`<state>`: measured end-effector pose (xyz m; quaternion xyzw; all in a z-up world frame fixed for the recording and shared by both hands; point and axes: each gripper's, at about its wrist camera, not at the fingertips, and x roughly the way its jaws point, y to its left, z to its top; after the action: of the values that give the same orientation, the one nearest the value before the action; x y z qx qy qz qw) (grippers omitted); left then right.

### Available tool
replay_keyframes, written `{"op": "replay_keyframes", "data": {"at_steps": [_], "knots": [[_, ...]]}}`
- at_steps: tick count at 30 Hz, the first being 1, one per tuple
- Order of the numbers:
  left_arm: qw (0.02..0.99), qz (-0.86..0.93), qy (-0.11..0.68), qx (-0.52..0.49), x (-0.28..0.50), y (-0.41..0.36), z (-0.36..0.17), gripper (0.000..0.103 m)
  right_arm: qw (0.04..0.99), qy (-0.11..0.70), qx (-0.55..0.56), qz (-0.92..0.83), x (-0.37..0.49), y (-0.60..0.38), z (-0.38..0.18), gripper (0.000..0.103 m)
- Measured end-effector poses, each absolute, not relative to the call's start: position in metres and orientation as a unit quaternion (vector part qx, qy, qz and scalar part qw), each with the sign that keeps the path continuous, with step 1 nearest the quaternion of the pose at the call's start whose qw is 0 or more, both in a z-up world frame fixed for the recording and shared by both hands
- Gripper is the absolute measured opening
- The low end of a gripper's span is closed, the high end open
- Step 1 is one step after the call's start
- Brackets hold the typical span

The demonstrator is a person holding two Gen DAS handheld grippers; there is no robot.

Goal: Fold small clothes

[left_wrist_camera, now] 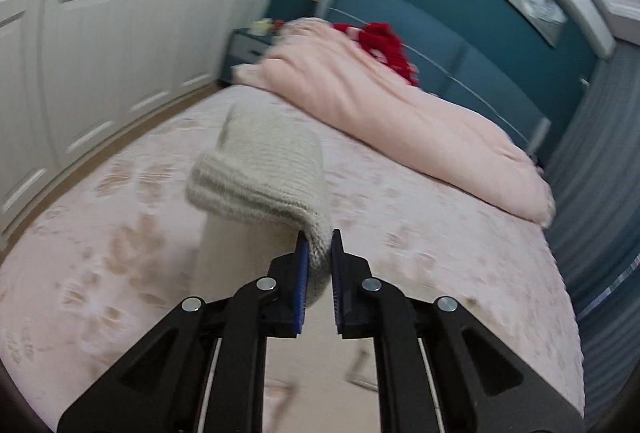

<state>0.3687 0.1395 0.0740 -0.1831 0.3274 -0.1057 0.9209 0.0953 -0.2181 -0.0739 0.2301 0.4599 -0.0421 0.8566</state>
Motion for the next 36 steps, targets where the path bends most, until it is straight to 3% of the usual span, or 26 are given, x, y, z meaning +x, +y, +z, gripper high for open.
{"op": "replay_keyframes", "data": {"at_steps": [3, 6, 8, 13, 20, 22, 24, 25, 26, 27, 28, 29, 31, 34, 36], "knots": [[0.892, -0.204, 0.366, -0.168, 0.341, 0.04, 0.059, 0.012, 0.855, 0.455, 0.242, -0.049, 0.091, -0.233, -0.071, 0.054], [0.848, -0.252, 0.431, -0.177, 0.309, -0.029, 0.004, 0.024, 0.857, 0.453, 0.239, -0.055, 0.086, -0.249, -0.068, 0.058], [0.822, -0.239, 0.474, -0.203, 0.289, -0.043, -0.039, 0.06, 0.858, 0.453, 0.235, -0.058, 0.084, -0.259, -0.066, 0.063], [0.782, -0.178, 0.51, -0.311, 0.246, 0.009, -0.106, 0.061, 0.853, 0.443, 0.272, -0.033, 0.111, -0.283, -0.064, 0.069], [0.774, -0.08, 0.467, -0.42, 0.273, 0.116, -0.111, 0.062, 0.824, 0.449, 0.345, -0.009, 0.209, -0.285, -0.095, 0.07], [0.779, -0.063, 0.463, -0.418, 0.288, 0.126, -0.109, 0.062, 0.814, 0.453, 0.365, -0.004, 0.228, -0.279, -0.107, 0.069], [0.781, -0.056, 0.461, -0.417, 0.305, 0.134, -0.109, 0.062, 0.811, 0.455, 0.368, -0.011, 0.239, -0.271, -0.113, 0.052], [0.777, -0.051, 0.464, -0.423, 0.311, 0.137, -0.111, 0.061, 0.808, 0.463, 0.364, -0.008, 0.244, -0.265, -0.114, 0.021], [0.768, -0.051, 0.465, -0.438, 0.318, 0.14, -0.115, 0.06, 0.809, 0.468, 0.356, -0.005, 0.247, -0.26, -0.112, 0.008], [0.76, -0.044, 0.468, -0.45, 0.327, 0.146, -0.118, 0.057, 0.819, 0.461, 0.342, -0.005, 0.249, -0.254, -0.103, 0.007], [0.755, -0.035, 0.463, -0.464, 0.328, 0.15, -0.119, 0.048, 0.833, 0.451, 0.32, 0.005, 0.251, -0.249, -0.088, 0.007], [0.756, -0.027, 0.454, -0.47, 0.331, 0.153, -0.118, 0.032, 0.849, 0.438, 0.296, 0.018, 0.254, -0.244, -0.069, 0.006], [0.768, -0.019, 0.438, -0.467, 0.341, 0.156, -0.108, 0.012, 0.878, 0.4, 0.261, 0.044, 0.258, -0.241, -0.024, 0.006], [0.801, -0.015, 0.413, -0.433, 0.343, 0.149, -0.088, 0.01, 0.92, 0.327, 0.21, 0.052, 0.26, -0.255, 0.04, 0.006], [0.808, -0.028, 0.422, -0.41, 0.348, 0.135, -0.088, 0.01, 0.924, 0.328, 0.192, 0.032, 0.269, -0.275, 0.041, 0.006]]}}
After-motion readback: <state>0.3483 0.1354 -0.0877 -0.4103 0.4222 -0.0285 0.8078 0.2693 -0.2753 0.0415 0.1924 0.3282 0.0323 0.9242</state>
